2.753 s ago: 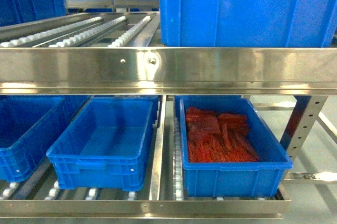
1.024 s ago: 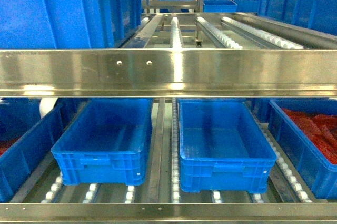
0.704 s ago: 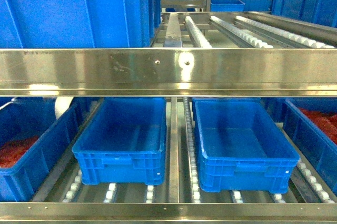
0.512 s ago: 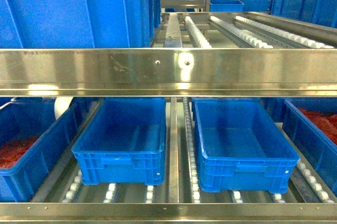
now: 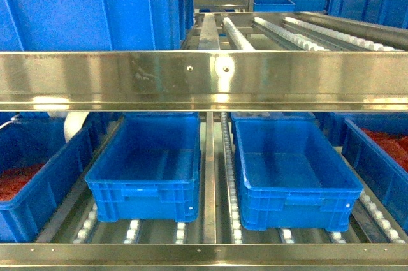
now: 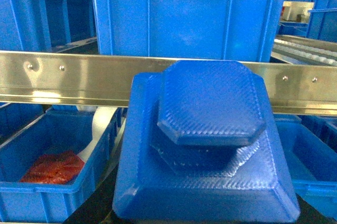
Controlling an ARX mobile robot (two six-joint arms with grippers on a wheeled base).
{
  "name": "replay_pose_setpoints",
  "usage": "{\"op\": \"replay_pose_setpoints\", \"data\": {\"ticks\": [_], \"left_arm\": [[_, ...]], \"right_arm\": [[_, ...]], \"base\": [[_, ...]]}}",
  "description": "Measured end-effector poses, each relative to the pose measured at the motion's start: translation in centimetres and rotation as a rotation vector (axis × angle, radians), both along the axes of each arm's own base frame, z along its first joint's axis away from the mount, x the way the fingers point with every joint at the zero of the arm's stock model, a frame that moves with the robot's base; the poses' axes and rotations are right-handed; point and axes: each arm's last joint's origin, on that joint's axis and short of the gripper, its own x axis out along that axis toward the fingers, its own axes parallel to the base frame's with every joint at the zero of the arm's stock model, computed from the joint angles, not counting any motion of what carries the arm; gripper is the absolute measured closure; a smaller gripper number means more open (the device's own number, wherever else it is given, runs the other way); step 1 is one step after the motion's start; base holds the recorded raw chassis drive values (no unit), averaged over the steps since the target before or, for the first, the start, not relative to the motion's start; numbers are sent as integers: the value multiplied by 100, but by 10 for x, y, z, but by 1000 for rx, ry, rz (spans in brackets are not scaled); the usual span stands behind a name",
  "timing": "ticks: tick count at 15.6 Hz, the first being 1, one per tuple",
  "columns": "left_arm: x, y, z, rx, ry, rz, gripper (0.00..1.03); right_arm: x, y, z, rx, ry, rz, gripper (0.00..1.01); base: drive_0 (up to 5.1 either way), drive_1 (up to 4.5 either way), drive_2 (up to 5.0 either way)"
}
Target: Sort blue parts and orange caps into right shelf containers
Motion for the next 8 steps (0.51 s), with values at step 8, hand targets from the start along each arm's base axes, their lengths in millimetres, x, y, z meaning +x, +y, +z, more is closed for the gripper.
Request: {"op": "replay_pose_setpoints", "data": {"ticks": [8], "left_arm": [[0, 0, 0, 3, 5, 0, 61]], "right_arm": [[0, 0, 0, 0, 3, 0, 55]], "base": [[0, 0, 0]]}}
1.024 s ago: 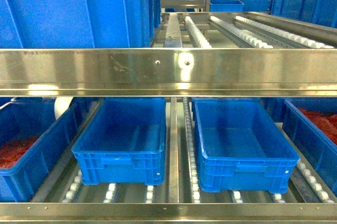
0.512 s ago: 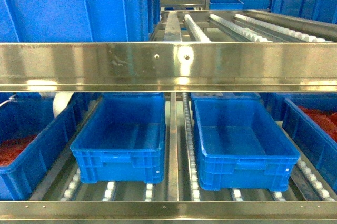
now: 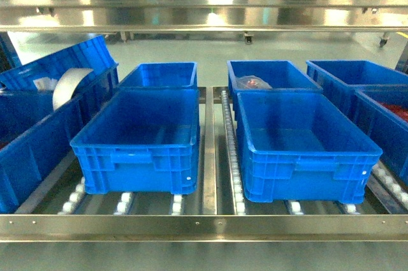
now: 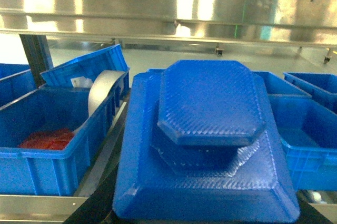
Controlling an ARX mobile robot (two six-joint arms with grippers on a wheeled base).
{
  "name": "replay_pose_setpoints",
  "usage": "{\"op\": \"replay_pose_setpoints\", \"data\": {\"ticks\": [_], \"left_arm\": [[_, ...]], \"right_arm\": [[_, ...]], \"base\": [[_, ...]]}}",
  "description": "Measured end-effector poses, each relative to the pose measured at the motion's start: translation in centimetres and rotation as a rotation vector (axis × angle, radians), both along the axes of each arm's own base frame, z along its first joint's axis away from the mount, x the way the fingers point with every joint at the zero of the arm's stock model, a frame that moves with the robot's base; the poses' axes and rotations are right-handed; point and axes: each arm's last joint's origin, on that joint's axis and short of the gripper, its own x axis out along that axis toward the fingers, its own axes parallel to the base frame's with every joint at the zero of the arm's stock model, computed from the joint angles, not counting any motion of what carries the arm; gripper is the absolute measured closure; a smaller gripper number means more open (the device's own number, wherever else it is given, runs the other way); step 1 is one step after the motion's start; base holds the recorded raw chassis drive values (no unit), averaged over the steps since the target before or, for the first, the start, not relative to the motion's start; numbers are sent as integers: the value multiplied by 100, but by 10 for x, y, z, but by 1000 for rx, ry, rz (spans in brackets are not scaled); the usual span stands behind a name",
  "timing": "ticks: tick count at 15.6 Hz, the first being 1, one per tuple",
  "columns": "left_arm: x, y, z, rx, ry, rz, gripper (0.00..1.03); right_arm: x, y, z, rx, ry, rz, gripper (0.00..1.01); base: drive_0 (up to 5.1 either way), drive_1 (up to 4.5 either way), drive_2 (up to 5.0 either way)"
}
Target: Sort blue parts and orange caps into right shelf containers
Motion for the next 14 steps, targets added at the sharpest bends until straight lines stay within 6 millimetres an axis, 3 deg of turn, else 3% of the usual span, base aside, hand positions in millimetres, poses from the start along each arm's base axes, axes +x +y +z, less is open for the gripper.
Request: {"op": "replay_pose_setpoints", "data": {"ticks": [14], "left_arm": [[0, 0, 0, 0, 2, -1, 61]], "right_arm": [[0, 0, 0, 0, 1, 0, 55]], "base": [[0, 0, 0]]}}
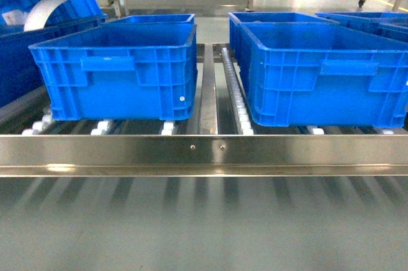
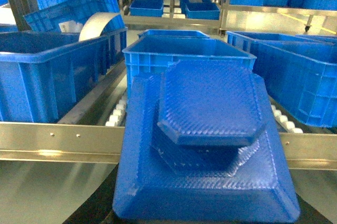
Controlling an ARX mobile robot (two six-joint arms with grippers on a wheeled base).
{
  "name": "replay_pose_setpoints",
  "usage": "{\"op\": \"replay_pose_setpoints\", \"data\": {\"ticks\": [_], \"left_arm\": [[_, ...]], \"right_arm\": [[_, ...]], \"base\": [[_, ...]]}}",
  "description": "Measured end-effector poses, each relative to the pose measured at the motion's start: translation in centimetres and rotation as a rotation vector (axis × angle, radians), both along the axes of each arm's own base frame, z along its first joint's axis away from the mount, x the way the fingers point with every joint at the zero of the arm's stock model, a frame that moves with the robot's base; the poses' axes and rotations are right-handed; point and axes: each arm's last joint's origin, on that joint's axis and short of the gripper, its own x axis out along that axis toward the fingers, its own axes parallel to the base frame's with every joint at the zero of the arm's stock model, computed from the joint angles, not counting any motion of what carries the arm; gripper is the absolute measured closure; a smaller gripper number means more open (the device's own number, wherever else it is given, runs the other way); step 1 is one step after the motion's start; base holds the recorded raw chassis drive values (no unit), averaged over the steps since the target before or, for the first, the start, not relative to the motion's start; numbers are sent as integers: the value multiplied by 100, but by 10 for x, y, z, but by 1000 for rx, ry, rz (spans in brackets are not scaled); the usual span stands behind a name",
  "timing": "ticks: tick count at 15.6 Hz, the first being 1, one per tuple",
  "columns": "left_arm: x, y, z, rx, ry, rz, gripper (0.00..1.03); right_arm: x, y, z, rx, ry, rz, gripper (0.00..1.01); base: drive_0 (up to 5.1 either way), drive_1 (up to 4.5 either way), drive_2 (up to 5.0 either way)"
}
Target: Sort blue parts and orange caps into right shelf containers
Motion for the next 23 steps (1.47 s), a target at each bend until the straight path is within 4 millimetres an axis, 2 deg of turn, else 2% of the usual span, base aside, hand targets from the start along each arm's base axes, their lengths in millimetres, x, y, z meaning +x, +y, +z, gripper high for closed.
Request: {"op": "replay_pose_setpoints", "data": {"ticks": [10, 23], "left_arm": [[0, 0, 0, 0, 0, 0, 61], [0, 0, 0, 0, 0, 0, 61]], "right_arm": [[0, 0, 0, 0, -1, 0, 55], [0, 0, 0, 0, -2, -1, 55]], "base": [[0, 0, 0], [-4, 411, -419]]}}
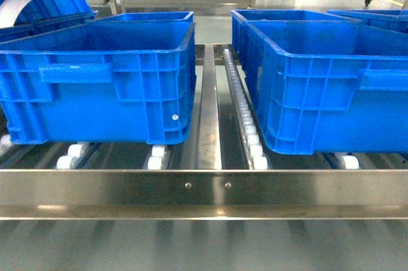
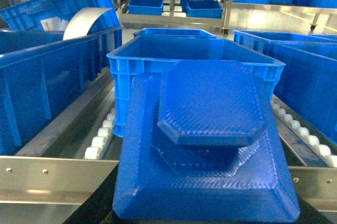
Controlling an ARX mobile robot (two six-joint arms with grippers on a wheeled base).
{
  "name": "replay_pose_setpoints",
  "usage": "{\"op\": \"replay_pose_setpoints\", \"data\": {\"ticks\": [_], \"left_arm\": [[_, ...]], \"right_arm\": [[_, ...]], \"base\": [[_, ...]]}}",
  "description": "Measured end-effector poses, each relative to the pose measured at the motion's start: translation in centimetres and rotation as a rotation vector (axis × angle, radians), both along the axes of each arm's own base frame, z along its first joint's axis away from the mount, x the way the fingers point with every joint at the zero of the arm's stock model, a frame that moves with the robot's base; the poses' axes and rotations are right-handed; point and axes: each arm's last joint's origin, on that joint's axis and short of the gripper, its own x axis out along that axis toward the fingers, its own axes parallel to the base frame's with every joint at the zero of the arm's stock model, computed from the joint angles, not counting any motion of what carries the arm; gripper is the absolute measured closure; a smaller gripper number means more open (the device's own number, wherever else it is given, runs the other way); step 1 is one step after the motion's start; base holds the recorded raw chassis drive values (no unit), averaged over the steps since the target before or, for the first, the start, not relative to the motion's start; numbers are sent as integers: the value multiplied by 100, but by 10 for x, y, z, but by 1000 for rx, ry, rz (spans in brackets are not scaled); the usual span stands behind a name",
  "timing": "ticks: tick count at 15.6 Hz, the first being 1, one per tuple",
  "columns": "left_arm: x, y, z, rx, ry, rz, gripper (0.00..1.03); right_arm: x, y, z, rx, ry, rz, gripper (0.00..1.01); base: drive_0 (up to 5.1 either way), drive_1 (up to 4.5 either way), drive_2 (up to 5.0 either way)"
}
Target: Sort blue parts and orange caps into right shelf containers
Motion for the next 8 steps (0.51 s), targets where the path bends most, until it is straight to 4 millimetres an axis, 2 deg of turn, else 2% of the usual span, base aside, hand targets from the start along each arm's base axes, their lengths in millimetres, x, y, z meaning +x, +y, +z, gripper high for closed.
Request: {"op": "replay_pose_setpoints", "data": {"ticks": [8], "left_arm": [[0, 0, 0, 0, -1, -1, 61]], "right_arm": [[0, 0, 0, 0, 2, 0, 55]], "base": [[3, 420, -415]]}}
